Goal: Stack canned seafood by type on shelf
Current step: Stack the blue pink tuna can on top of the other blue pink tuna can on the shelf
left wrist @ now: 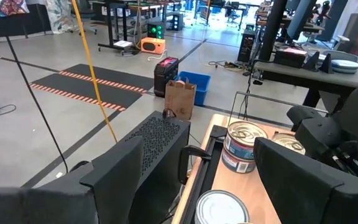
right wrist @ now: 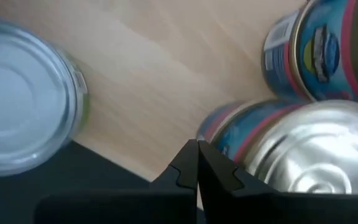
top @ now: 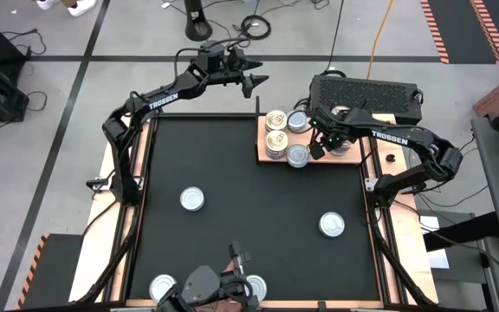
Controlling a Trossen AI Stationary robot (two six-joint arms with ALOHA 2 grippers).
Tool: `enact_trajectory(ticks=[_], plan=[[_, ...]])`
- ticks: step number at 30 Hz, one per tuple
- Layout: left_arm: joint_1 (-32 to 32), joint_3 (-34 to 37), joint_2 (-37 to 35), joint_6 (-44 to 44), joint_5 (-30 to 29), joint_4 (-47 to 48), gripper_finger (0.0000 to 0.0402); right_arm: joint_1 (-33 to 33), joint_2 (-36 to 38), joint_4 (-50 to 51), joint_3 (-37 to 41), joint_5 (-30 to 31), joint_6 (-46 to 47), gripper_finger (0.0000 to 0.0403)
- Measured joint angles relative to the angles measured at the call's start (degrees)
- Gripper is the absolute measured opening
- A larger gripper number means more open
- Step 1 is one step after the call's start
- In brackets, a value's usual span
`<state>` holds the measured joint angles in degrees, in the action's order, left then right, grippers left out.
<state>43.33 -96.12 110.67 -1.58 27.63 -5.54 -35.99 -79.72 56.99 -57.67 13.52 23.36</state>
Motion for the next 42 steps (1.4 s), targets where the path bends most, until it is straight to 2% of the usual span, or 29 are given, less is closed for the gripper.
enact_trajectory(ticks=[8, 12, 15, 18, 22, 29, 31, 35, 42], plan=[[0.01, 0.0, 0.0, 0.87, 0.01, 0.0, 0.0306, 0.35, 0.85, 1.58, -0.9, -0.19, 1.06, 0.0], [0.02, 0.0, 0.0, 1.28, 0.01, 0.0, 0.0306, 0.89, 1.53, 0.87, -6.19, -0.57, -0.8, 0.0], [0.0, 0.0, 0.0, 1.86, 0.01, 0.01, 0.0306, -1.11, 0.62, -0.74, -11.2, -2.42, -4.73, 0.0], [0.01, 0.0, 0.0, 4.68, 0.03, 0.04, 0.0306, -5.27, -3.28, -2.42, -15.76, -6.28, -8.94, 0.0], [0.05, -0.02, 0.0, 8.47, 0.05, 0.21, 0.0306, -10.55, -12.48, -2.8, -22.27, -12.14, -13.78, 0.0], [0.08, -0.09, -0.07, 10.32, 0.05, 2.72, 0.0306, -14.22, -27.57, -0.17, -35.41, -14.11, -19.19, 0.0], [0.09, -0.09, -0.08, 10.32, 0.04, 3.26, 0.0306, -14.32, -30.54, 0.7, -38.34, -16.62, -20.39, 0.0], [0.09, -0.09, -0.09, 10.34, -0.24, 3.61, 0.0306, -14.22, -34.24, 1.61, -41.58, -19.56, -21.54, 0.0], [0.14, -0.09, -0.17, 10.33, -0.52, 3.58, 0.0306, -14.19, -34.67, 2.68, -41.96, -21.24, -22.8, 0.0]])
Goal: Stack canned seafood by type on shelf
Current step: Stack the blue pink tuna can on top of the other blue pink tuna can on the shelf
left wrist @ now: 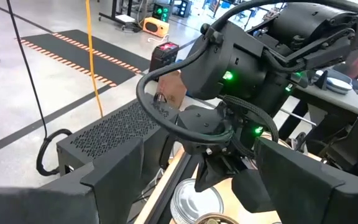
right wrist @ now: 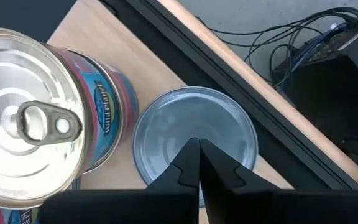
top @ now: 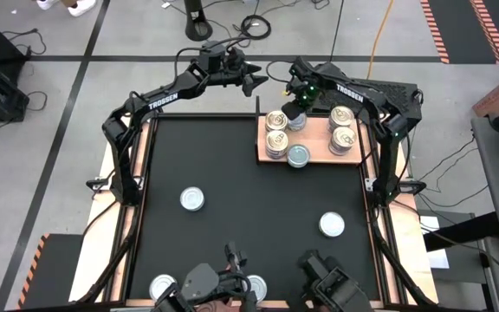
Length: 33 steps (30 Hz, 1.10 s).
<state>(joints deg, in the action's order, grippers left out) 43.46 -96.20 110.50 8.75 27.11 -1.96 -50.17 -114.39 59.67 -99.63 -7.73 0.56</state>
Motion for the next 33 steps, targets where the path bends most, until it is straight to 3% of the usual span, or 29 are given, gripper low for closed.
enact_trajectory(ticks=[33], plan=[[0.02, 0.0, -0.07, -0.04, -0.29, -0.09, 0.0306, 2.25, -1.9, 2.06, 2.78, 3.28, -0.98, 0.0]])
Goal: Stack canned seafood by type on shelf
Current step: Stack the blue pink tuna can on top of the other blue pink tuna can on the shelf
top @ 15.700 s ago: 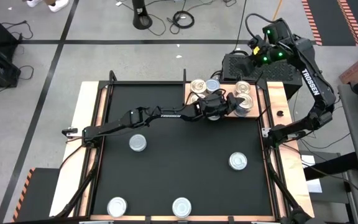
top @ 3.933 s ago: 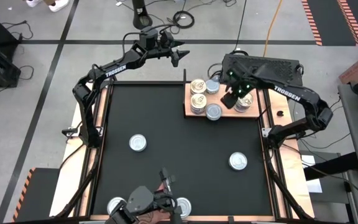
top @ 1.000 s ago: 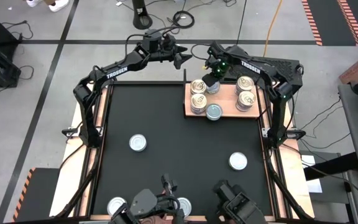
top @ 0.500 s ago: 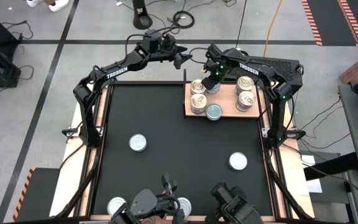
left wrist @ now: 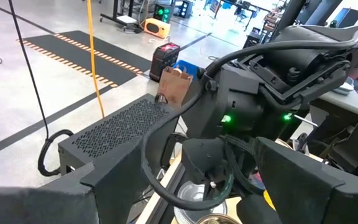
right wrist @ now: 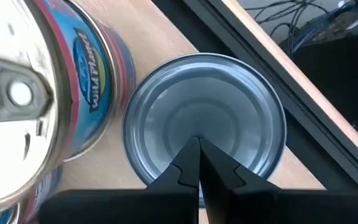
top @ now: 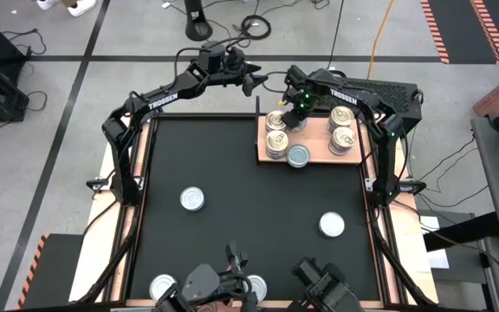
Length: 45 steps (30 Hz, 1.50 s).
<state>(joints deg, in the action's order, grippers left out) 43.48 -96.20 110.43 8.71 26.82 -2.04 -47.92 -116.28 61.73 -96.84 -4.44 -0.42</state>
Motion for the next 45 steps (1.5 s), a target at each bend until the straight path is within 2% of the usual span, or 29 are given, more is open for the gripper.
enact_trajectory(ticks=[8, 29, 36, 41, 45], plan=[[0.0, 0.0, -0.04, -0.02, -0.05, -0.02, 0.0306, -0.09, 0.48, 5.8, 0.14, 1.61, -0.62, 0.0], [0.0, 0.0, -0.04, -0.59, -0.08, -0.12, 0.0306, -0.46, 1.48, 8.51, 0.18, 2.79, -0.71, 0.0], [0.0, -0.28, -0.04, -0.46, -0.11, -0.52, 0.0306, -0.45, 5.35, 8.08, 0.18, 2.62, 0.2, 0.0], [0.0, -1.38, -0.04, -0.15, -0.12, -0.17, 0.0306, 2.06, 10.74, 10.77, 0.17, -0.94, -0.13, 0.0], [0.0, -2.3, -0.04, -0.15, 0.05, 0.08, 0.0306, 6.29, 18.97, 7.89, 5.93, -2.76, 0.34, 0.0]])
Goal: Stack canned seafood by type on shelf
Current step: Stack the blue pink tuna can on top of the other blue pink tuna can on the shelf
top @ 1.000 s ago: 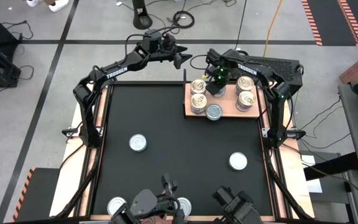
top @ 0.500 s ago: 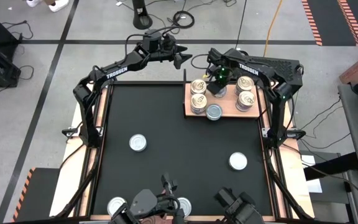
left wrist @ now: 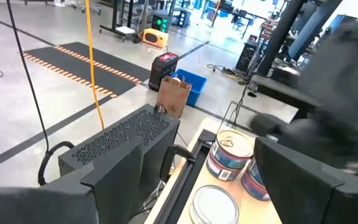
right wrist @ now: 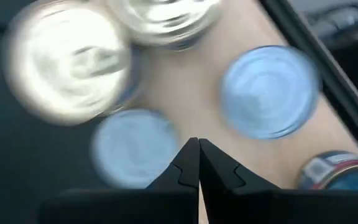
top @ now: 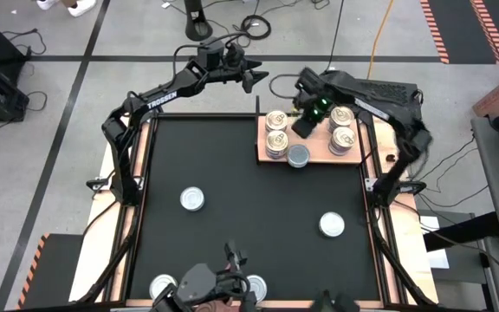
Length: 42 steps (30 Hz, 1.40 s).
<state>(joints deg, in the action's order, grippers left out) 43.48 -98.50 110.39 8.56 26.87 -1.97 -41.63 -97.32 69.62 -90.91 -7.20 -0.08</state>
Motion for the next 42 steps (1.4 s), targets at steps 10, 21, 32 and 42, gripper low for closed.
enact_trajectory(ticks=[10, 21, 32, 42], plan=[[0.26, -0.08, -0.63, -1.38, 0.62, 1.33, 0.0306, 7.03, 11.93, -22.31, 25.53, -3.91, 6.23, 0.0], [0.26, -0.08, -0.63, -1.4, 0.72, 1.24, 0.0306, 11.02, 8.76, -24.07, 26.89, 3.06, 6.33, 0.0], [0.26, -0.08, -0.63, -1.44, 0.75, 1.24, 0.0306, 13.7, 4.7, -22.92, 26.64, 7.36, 8.01, 0.0], [0.26, -0.06, -0.61, -1.53, 0.77, 1.24, 0.0306, 12.42, 5.07, -21.02, 26.71, 11.4, 10.27, 0.0]])
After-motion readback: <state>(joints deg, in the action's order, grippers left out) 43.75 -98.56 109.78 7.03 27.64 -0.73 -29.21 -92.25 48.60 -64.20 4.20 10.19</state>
